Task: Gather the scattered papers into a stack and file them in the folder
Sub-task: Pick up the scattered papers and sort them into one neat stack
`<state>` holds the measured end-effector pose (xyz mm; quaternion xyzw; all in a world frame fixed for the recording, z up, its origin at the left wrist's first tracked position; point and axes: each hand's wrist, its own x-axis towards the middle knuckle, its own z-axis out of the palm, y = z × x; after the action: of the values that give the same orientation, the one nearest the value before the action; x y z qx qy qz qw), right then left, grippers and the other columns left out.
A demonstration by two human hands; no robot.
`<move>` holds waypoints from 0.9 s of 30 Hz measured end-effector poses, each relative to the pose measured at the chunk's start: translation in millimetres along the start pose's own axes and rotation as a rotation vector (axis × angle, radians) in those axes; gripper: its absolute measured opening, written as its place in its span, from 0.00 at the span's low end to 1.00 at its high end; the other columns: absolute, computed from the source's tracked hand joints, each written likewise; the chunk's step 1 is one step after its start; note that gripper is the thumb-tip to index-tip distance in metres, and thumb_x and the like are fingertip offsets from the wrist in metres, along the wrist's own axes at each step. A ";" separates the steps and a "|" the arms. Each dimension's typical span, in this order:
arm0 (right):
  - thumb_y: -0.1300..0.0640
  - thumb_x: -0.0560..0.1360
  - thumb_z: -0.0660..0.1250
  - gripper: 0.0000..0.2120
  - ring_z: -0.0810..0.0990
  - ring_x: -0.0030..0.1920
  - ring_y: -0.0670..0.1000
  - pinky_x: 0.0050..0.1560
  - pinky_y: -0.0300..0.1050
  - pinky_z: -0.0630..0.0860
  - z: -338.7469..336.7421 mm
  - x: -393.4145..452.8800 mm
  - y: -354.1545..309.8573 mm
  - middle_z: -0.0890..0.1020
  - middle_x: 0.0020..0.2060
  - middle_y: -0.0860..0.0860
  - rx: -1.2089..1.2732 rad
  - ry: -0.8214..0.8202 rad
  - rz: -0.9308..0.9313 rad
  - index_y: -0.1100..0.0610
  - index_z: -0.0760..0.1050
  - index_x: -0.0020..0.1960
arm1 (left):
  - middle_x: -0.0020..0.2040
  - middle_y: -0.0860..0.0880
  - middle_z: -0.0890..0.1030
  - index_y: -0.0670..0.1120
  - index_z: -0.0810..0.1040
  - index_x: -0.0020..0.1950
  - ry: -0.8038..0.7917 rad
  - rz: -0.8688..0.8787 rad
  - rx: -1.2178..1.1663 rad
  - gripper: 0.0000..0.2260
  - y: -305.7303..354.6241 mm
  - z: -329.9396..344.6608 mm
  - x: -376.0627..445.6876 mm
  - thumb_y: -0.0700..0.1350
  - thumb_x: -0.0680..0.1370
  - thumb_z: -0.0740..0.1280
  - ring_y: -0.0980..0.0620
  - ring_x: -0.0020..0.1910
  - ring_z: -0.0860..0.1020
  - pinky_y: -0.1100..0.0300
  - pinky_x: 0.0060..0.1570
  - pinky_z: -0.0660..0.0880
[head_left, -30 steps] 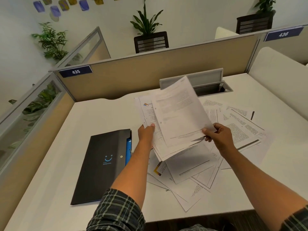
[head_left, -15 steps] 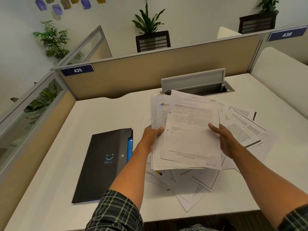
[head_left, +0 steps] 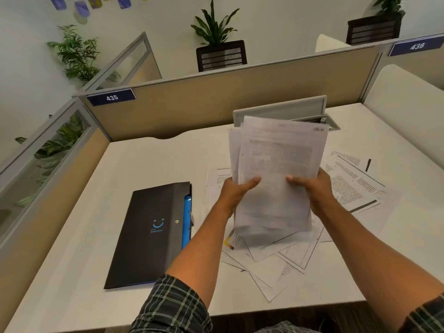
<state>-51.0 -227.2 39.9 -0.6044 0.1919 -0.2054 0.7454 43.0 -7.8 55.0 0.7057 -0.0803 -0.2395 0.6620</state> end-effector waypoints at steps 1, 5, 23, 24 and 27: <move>0.61 0.60 0.83 0.30 0.86 0.55 0.58 0.53 0.60 0.84 4.4 1.3 -8.4 0.86 0.55 0.55 0.013 0.002 -0.047 0.59 0.81 0.62 | 0.51 0.49 0.87 0.49 0.84 0.55 0.009 0.026 0.005 0.21 1.4 -1.3 2.6 0.54 0.66 0.82 0.48 0.53 0.85 0.58 0.49 0.82; 0.59 0.64 0.82 0.24 0.84 0.57 0.61 0.53 0.62 0.83 17.1 5.5 -39.0 0.85 0.56 0.57 -0.001 -0.030 -0.226 0.59 0.83 0.59 | 0.53 0.50 0.86 0.53 0.83 0.57 0.003 0.124 -0.061 0.19 18.6 -4.6 6.7 0.47 0.68 0.81 0.51 0.52 0.84 0.54 0.50 0.83; 0.49 0.70 0.80 0.13 0.88 0.44 0.48 0.38 0.40 0.83 -17.4 -14.6 19.6 0.88 0.45 0.45 -0.215 -0.068 0.013 0.51 0.83 0.52 | 0.58 0.47 0.82 0.47 0.78 0.60 0.152 -0.036 0.359 0.17 -36.2 -15.1 -2.7 0.53 0.76 0.73 0.49 0.55 0.80 0.56 0.53 0.77; 0.50 0.71 0.80 0.13 0.88 0.44 0.48 0.37 0.40 0.83 -21.3 -14.7 21.0 0.88 0.45 0.46 -0.206 -0.030 0.017 0.52 0.83 0.53 | 0.58 0.47 0.81 0.47 0.78 0.59 0.216 -0.063 0.397 0.16 -39.5 -13.1 -2.2 0.54 0.76 0.73 0.51 0.53 0.79 0.59 0.50 0.76; 0.54 0.73 0.78 0.12 0.88 0.42 0.48 0.36 0.38 0.82 -35.5 -17.0 31.9 0.87 0.47 0.47 -0.212 0.069 0.067 0.53 0.81 0.55 | 0.65 0.44 0.76 0.46 0.74 0.66 0.310 -0.233 0.500 0.24 -53.3 -5.6 -2.8 0.56 0.75 0.72 0.48 0.58 0.76 0.59 0.51 0.75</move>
<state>-82.0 -241.4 2.3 -0.6657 0.2584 -0.1794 0.6767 32.1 4.3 3.8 0.8792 0.0467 -0.1761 0.4403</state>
